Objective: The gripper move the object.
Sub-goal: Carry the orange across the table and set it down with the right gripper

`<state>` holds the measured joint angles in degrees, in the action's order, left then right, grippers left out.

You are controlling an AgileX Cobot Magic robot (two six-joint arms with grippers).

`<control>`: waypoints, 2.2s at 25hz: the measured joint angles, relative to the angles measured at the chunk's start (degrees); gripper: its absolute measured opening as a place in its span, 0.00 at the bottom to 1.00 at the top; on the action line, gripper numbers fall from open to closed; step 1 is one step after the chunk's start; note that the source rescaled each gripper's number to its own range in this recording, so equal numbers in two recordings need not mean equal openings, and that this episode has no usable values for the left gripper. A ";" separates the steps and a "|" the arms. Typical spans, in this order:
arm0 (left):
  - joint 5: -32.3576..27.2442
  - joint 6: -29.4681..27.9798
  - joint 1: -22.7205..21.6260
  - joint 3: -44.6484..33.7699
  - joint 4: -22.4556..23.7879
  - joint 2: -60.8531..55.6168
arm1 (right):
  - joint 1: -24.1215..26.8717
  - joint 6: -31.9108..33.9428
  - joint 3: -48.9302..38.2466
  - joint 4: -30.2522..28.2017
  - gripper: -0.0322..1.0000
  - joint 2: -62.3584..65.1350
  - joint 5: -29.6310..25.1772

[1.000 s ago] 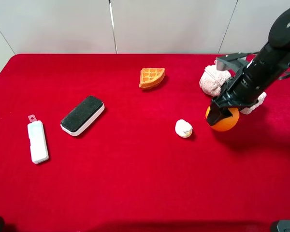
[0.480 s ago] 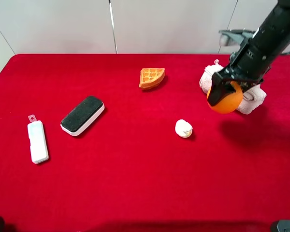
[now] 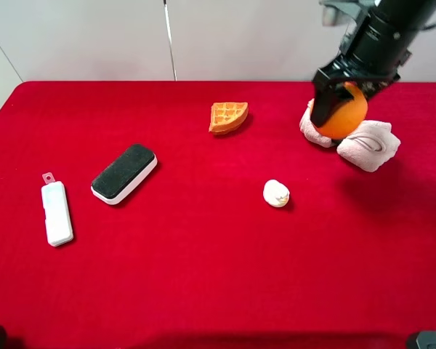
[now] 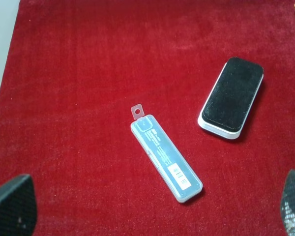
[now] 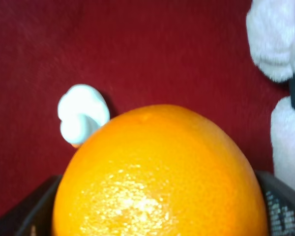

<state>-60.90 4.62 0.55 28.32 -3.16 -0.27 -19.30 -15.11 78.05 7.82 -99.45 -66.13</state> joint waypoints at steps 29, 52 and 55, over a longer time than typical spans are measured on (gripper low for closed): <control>0.04 0.00 0.00 0.00 0.00 0.00 | -13.19 5.05 39.92 -0.74 0.03 -23.91 -3.70; 0.04 0.00 0.00 0.00 0.00 0.00 | -17.99 7.13 53.56 7.92 0.03 -43.32 19.08; 0.04 0.00 0.00 0.00 0.00 0.00 | -17.99 7.13 53.56 7.86 0.03 -44.89 21.51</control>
<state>-60.86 4.62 0.55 28.32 -3.16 -0.27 -37.28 -7.98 131.61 15.68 -144.34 -44.62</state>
